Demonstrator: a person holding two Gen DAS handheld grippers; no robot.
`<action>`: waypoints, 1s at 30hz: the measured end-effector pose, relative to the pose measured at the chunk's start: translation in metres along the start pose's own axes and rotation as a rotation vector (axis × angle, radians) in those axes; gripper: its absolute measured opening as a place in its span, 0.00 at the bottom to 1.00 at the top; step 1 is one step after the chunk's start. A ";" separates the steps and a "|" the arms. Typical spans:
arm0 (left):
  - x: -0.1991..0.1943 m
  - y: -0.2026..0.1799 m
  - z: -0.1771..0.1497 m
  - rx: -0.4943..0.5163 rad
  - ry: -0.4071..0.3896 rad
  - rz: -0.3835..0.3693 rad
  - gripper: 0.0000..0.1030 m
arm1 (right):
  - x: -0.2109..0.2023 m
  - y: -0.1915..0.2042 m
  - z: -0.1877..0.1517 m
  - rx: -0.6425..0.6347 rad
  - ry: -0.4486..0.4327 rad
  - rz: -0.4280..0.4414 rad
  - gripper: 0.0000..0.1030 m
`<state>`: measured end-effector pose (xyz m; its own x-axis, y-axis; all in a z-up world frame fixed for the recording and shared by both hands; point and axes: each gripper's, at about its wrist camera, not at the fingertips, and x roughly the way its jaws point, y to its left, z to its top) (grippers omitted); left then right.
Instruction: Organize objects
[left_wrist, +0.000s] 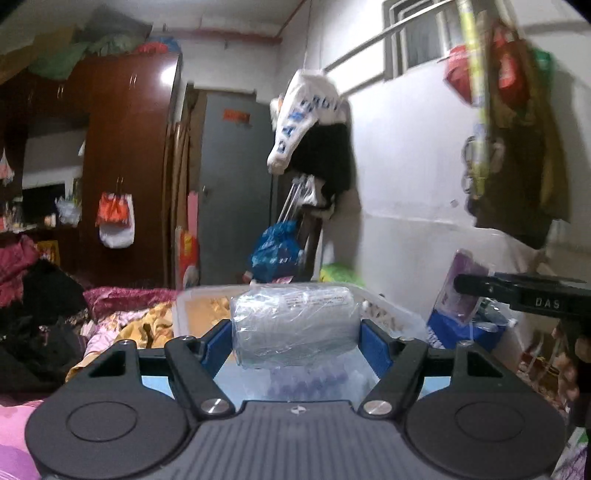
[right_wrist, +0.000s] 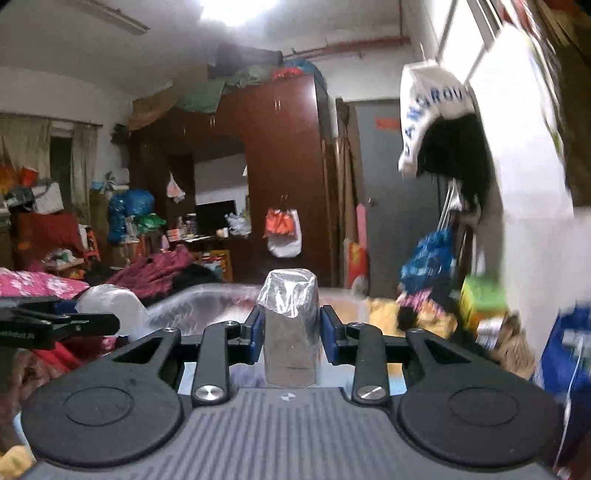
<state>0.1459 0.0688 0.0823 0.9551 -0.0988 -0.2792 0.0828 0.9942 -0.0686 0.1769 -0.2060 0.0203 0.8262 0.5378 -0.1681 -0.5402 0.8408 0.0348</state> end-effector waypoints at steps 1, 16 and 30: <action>0.015 0.003 0.012 -0.006 0.041 0.016 0.74 | 0.014 0.002 0.011 -0.007 0.014 -0.022 0.34; 0.125 0.027 0.024 0.015 0.401 0.080 0.74 | 0.164 -0.016 0.001 0.081 0.384 -0.087 0.35; 0.135 0.023 0.011 0.039 0.401 0.046 0.74 | 0.160 -0.014 -0.010 0.062 0.434 -0.112 0.38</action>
<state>0.2797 0.0787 0.0537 0.7719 -0.0557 -0.6333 0.0610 0.9980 -0.0135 0.3151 -0.1320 -0.0172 0.7281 0.3786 -0.5714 -0.4298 0.9015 0.0496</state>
